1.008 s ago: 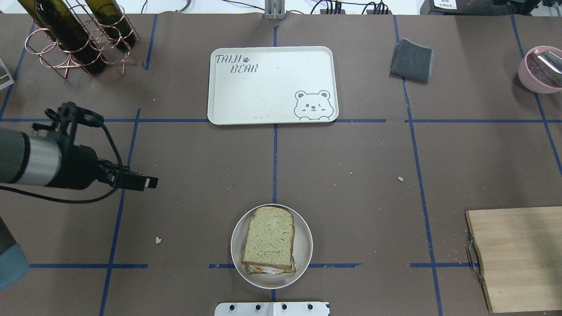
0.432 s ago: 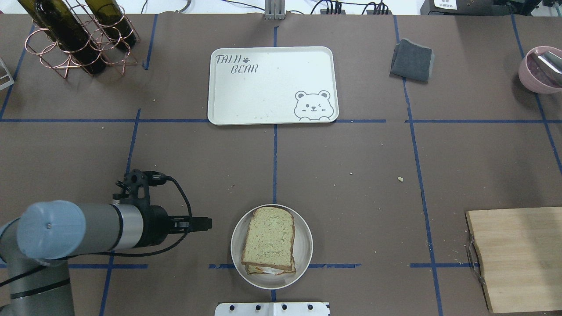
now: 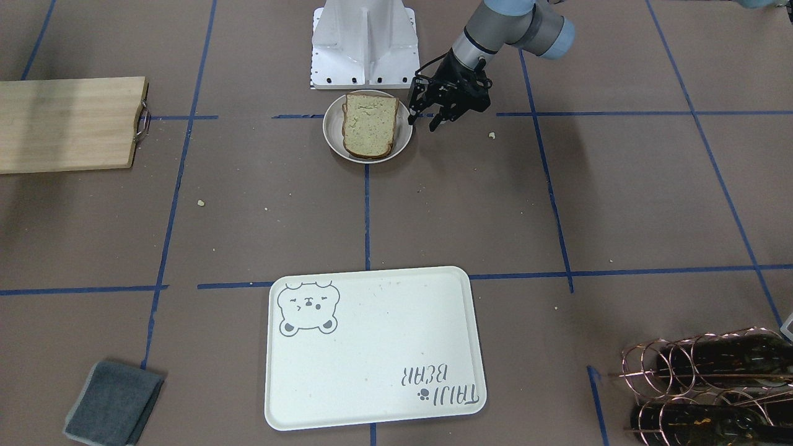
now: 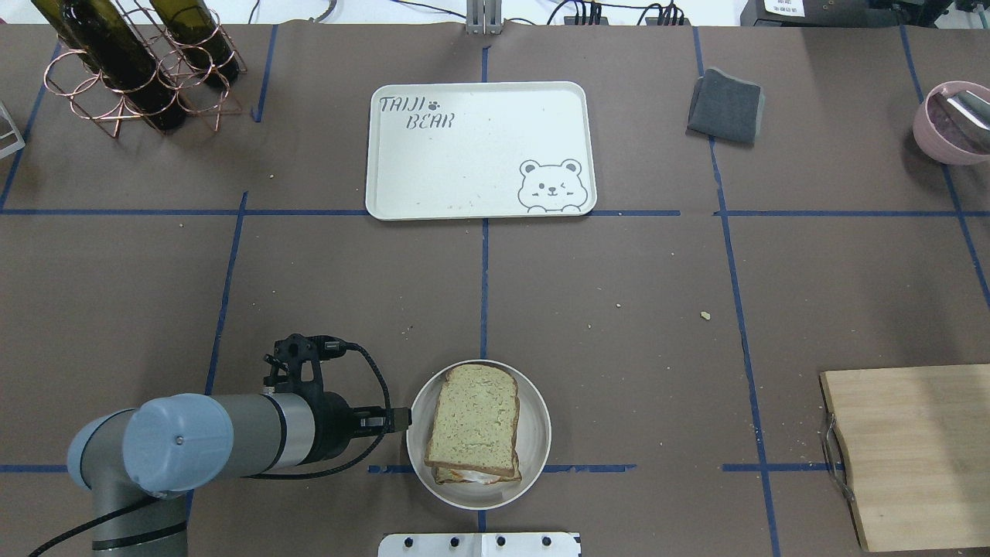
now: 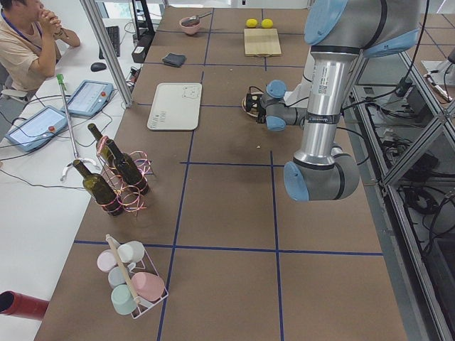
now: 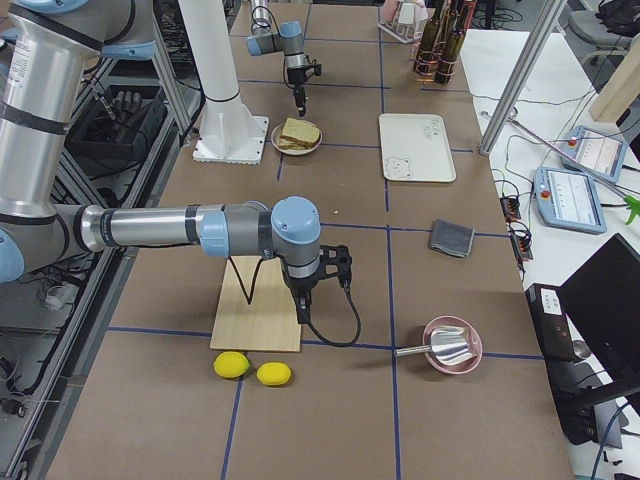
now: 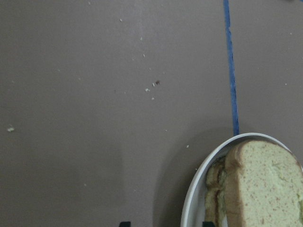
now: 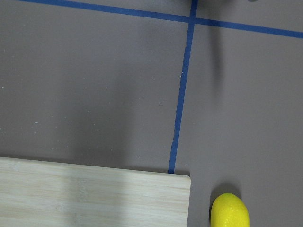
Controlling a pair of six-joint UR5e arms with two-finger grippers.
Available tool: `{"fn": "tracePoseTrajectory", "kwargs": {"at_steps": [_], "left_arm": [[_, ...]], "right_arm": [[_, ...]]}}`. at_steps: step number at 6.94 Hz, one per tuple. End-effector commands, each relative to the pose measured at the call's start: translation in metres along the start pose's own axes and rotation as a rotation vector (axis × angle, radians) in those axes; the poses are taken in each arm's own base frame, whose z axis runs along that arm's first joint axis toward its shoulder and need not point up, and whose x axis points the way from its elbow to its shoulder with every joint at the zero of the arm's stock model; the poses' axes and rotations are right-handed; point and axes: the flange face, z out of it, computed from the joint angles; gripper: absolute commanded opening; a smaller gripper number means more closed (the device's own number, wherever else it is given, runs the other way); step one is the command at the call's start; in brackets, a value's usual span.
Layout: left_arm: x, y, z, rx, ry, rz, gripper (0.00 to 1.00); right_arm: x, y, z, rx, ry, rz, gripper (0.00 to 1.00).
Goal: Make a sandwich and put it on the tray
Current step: 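Move the left gripper to the plate rim and grasp the plate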
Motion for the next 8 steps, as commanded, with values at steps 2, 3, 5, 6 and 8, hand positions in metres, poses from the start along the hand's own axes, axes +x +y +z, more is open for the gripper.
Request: {"fn": "tracePoseTrajectory", "kwargs": {"at_steps": [2, 3, 5, 6, 8], "left_arm": [[0.005, 0.011, 0.015, -0.016, -0.008, 0.004, 0.33], [0.007, 0.012, 0.018, -0.019, -0.008, 0.004, 0.29], [0.008, 0.012, 0.023, -0.019, -0.010, 0.004, 0.29], [0.011, 0.011, 0.023, -0.019, -0.006, 0.004, 0.28], [0.011, 0.011, 0.021, -0.018, -0.003, 0.004, 0.00]], "right_arm": [[0.004, 0.002, 0.002, -0.004, 0.005, 0.005, 1.00], [0.004, 0.002, 0.003, -0.005, 0.002, 0.006, 1.00], [0.004, 0.002, 0.003, -0.004, 0.002, 0.005, 1.00], [0.004, 0.002, 0.003, -0.004, 0.003, 0.005, 1.00], [0.007, 0.002, 0.005, -0.008, 0.009, 0.008, 1.00]]}}
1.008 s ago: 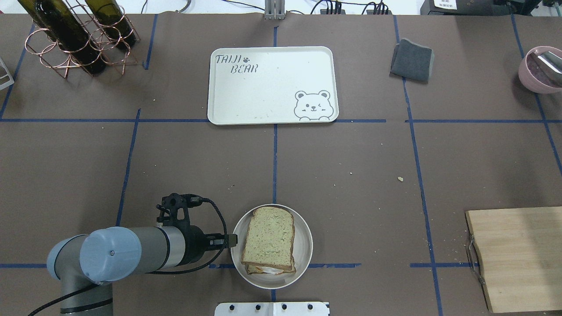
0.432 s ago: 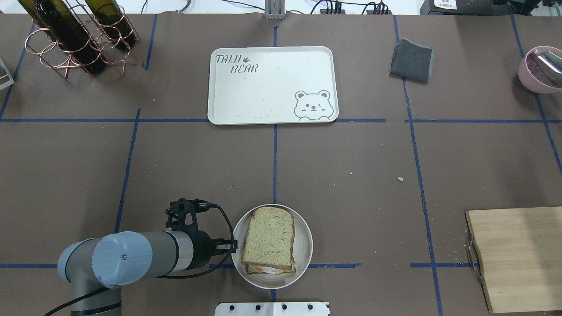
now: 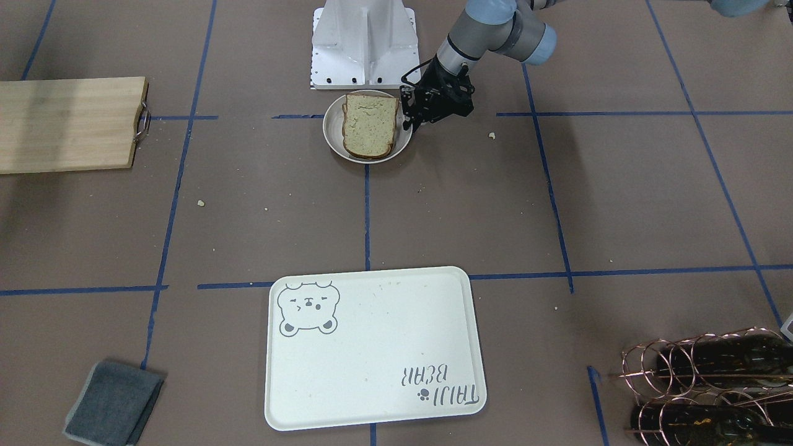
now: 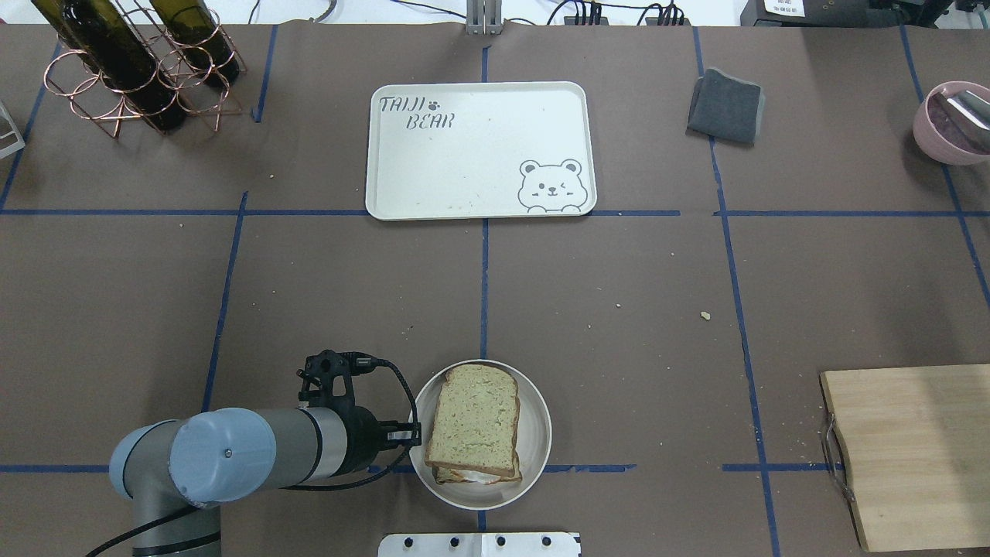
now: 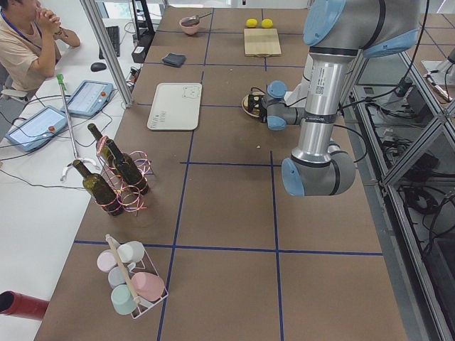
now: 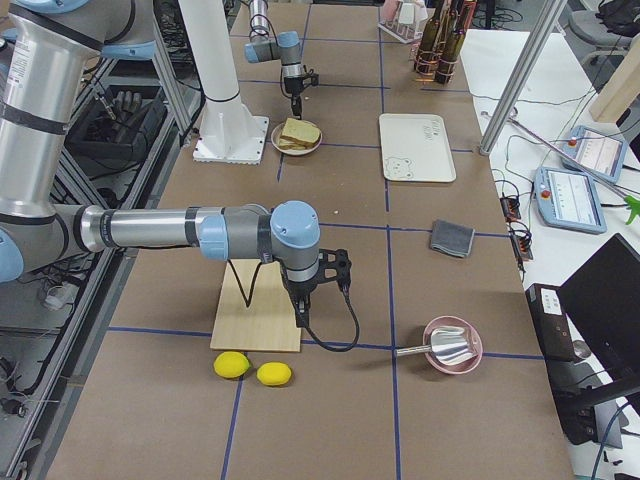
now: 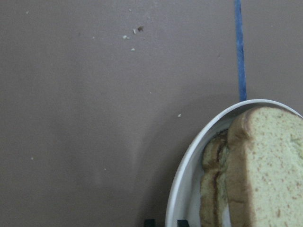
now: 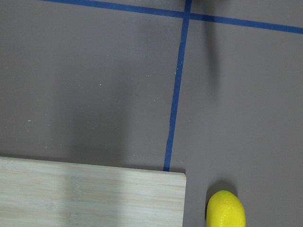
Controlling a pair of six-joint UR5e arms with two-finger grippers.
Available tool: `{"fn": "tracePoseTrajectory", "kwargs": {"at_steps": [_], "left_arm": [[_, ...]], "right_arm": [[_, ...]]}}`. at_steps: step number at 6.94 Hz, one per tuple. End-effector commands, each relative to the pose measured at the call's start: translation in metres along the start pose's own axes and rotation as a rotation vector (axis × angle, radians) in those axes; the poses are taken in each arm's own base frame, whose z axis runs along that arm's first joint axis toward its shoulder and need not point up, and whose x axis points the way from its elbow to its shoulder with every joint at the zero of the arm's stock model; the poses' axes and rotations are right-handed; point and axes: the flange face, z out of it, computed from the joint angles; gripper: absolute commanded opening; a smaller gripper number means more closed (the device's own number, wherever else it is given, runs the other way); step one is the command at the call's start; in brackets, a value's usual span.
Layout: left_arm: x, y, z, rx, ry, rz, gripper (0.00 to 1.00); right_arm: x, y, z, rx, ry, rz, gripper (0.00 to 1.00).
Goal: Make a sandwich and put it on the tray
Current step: 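Move the left gripper to the plate rim and grasp the plate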
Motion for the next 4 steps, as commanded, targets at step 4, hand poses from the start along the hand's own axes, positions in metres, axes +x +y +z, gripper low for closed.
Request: {"fn": "tracePoseTrajectory", "kwargs": {"at_steps": [4], "left_arm": [[0.010, -0.068, -0.038, -0.032, 0.032, -0.014, 0.00]], "right_arm": [[0.002, -0.001, 0.001, -0.002, 0.004, 0.001, 1.00]]}}
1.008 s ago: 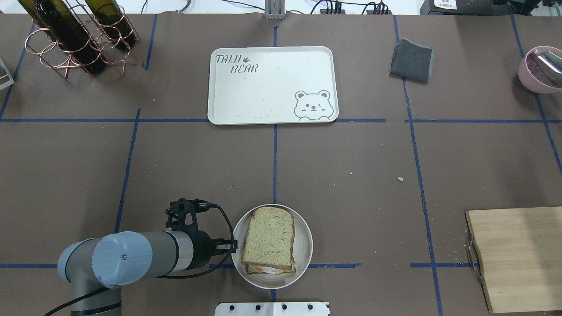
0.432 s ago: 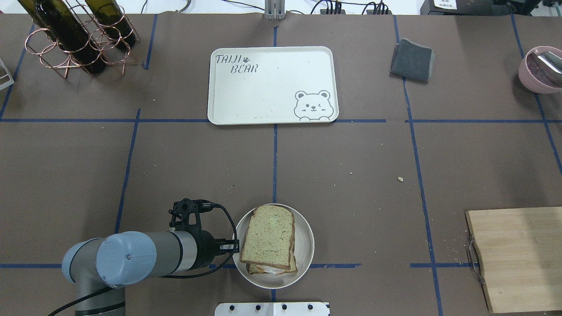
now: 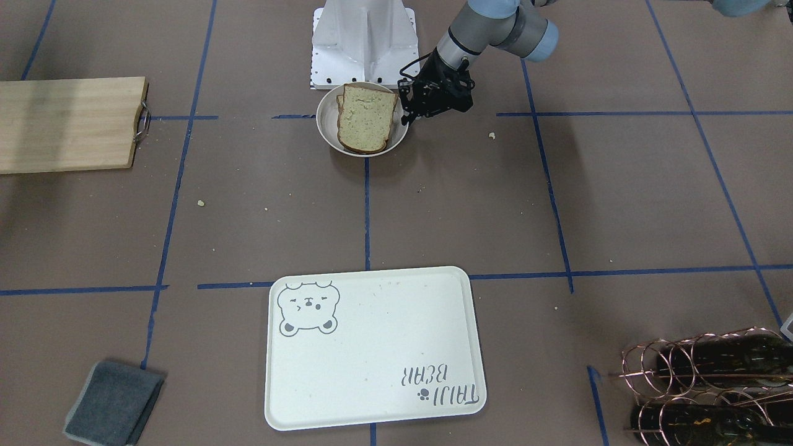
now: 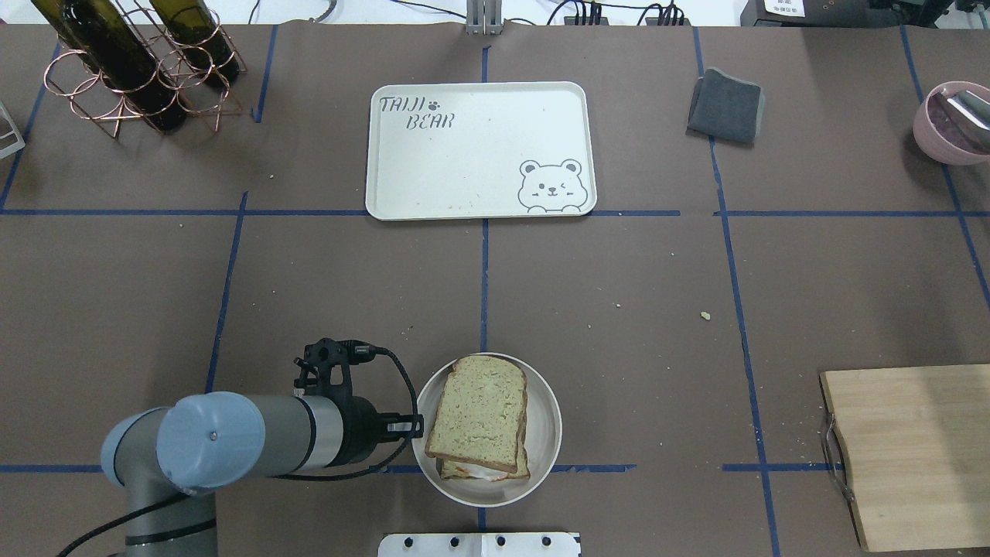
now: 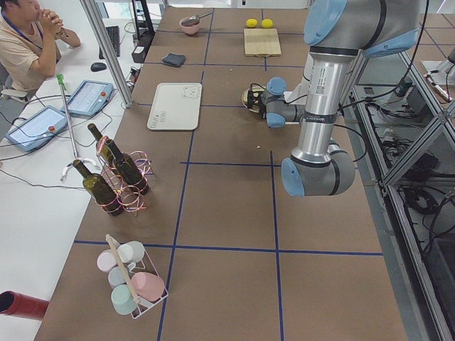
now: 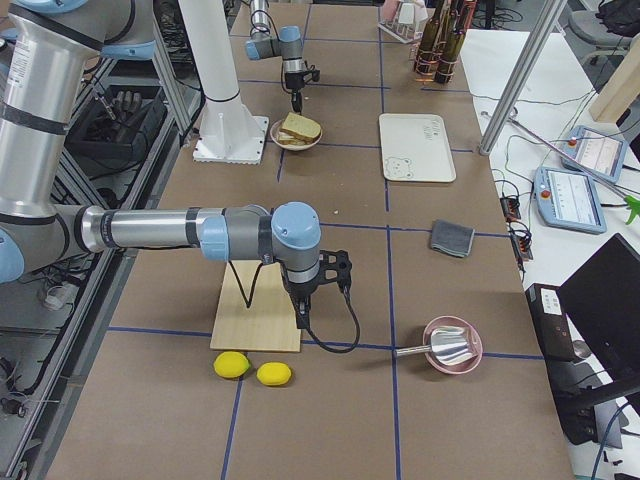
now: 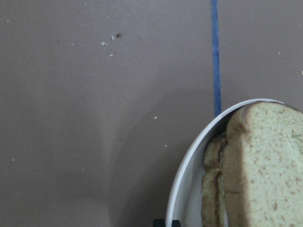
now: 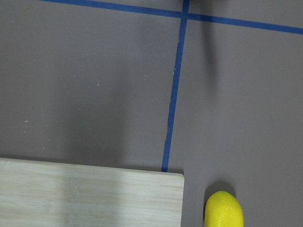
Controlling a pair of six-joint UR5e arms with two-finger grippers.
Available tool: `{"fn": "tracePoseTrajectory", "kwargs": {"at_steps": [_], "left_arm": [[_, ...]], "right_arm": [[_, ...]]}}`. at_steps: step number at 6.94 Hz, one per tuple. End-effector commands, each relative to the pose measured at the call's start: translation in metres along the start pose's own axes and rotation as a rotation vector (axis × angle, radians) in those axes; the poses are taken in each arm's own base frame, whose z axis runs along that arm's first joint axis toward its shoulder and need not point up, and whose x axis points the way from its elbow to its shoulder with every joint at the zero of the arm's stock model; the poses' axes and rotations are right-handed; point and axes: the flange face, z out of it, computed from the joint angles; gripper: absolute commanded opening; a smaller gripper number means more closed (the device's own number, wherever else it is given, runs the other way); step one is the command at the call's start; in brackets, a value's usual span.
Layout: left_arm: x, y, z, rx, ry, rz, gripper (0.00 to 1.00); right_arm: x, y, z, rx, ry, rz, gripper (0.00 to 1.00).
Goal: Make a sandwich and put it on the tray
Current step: 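Lift the plate with the left gripper and carry it onto the tray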
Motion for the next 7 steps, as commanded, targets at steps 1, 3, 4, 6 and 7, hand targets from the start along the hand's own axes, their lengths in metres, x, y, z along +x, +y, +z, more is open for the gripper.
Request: {"fn": "tracePoseTrajectory", "kwargs": {"at_steps": [1, 3, 4, 6, 7], "left_arm": [[0.014, -0.096, -0.035, 0.026, -0.031, 0.050, 0.00], [0.029, -0.206, -0.053, 0.093, -0.139, 0.085, 0.00], [0.039, -0.276, -0.048, 0.146, -0.175, 0.113, 0.00], [0.047, -0.378, -0.016, 0.162, -0.239, 0.145, 0.00], [0.040, -0.399, 0.012, 0.170, -0.227, 0.153, 0.00]], "right_arm": [[0.000, -0.001, 0.000, 0.001, -0.001, -0.001, 1.00], [0.001, 0.000, -0.001, 0.005, -0.005, -0.001, 1.00], [0.001, 0.000, -0.002, 0.006, -0.005, 0.000, 1.00], [0.000, 0.000, -0.003, 0.010, -0.008, 0.000, 1.00], [0.000, -0.001, -0.004, 0.012, -0.009, -0.001, 1.00]]}}
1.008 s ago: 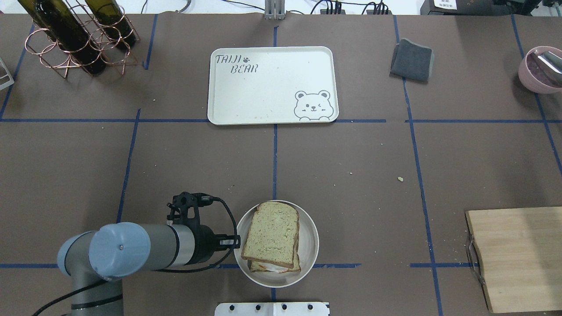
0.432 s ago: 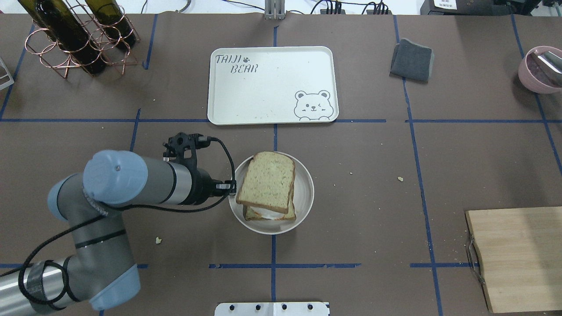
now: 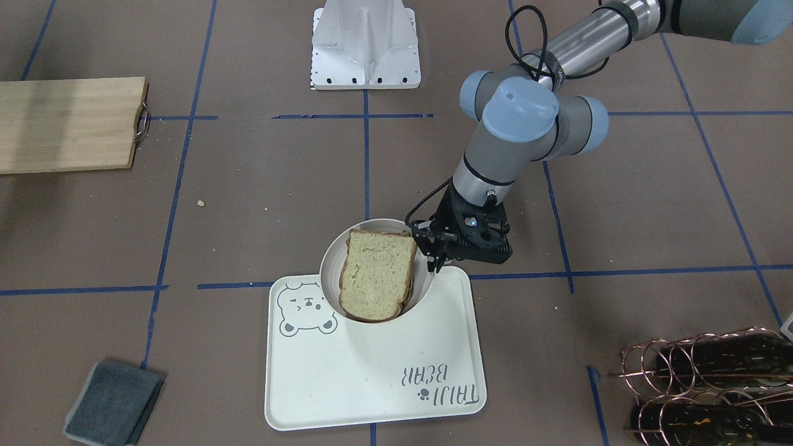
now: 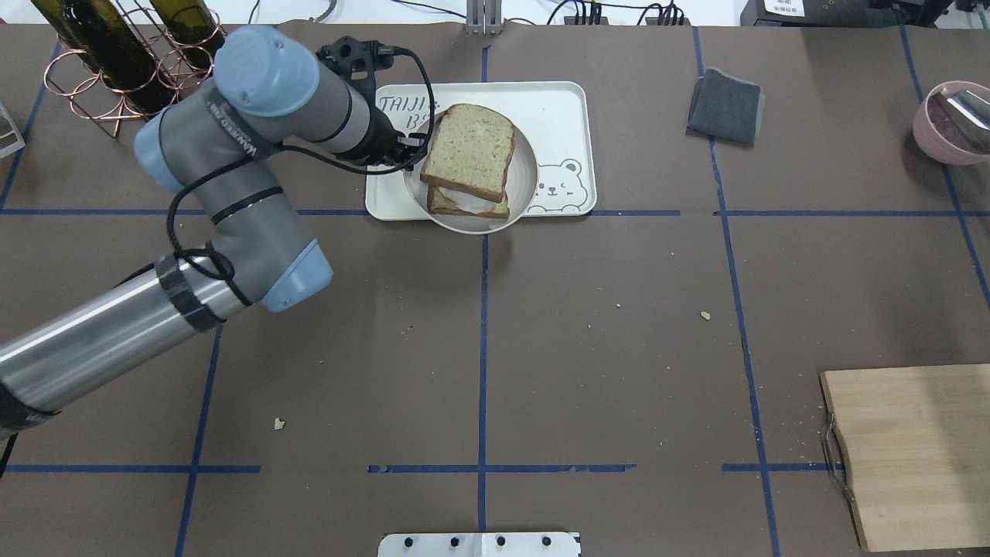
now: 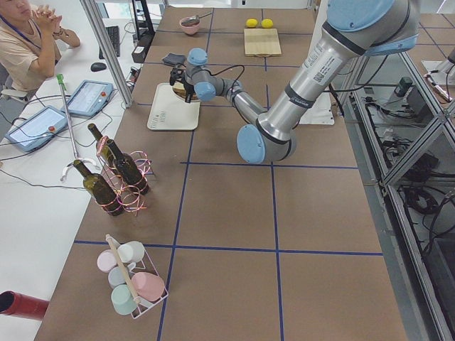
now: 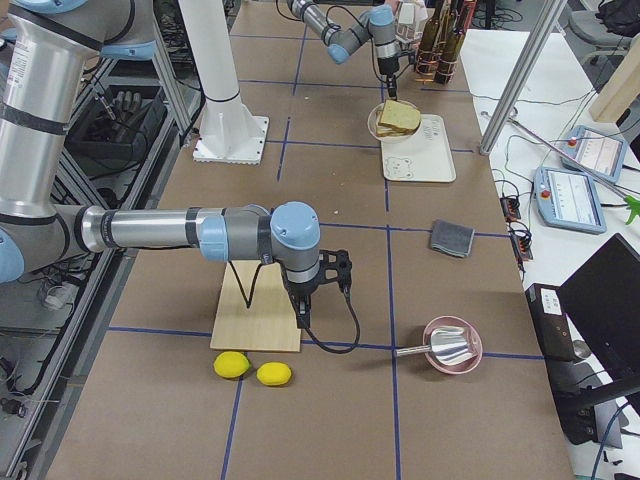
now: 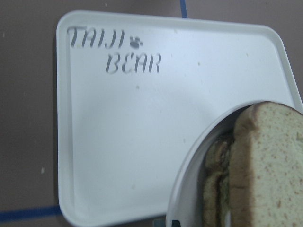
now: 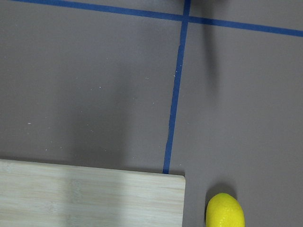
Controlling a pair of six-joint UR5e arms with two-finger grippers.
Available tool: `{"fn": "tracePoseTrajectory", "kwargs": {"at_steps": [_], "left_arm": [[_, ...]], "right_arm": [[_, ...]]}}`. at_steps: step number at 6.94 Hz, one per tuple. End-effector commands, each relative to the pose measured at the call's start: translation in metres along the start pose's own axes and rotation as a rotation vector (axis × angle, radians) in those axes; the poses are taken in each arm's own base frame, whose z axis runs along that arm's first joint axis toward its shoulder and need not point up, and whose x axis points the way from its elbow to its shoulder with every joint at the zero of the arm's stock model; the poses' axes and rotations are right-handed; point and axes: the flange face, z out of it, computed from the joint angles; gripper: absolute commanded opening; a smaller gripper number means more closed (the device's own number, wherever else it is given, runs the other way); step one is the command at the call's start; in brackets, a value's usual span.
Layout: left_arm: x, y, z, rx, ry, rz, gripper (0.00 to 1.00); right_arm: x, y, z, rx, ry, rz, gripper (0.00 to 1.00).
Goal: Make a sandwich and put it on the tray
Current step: 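Lift the plate with the left gripper and carry it onto the tray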
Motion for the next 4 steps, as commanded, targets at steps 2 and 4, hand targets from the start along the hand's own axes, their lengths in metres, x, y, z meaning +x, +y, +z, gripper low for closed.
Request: {"fn": "tracePoseTrajectory", "kwargs": {"at_steps": [2, 4], "left_arm": [[-0.015, -0.036, 0.061, 0.009, -0.011, 0.013, 0.00], [-0.014, -0.035, 0.063, 0.021, -0.004, 0.021, 0.39]], "right_arm": [[0.000, 0.000, 0.000, 0.000, -0.001, 0.001, 1.00], [0.001, 0.001, 0.000, 0.000, -0.003, 0.004, 1.00]]}}
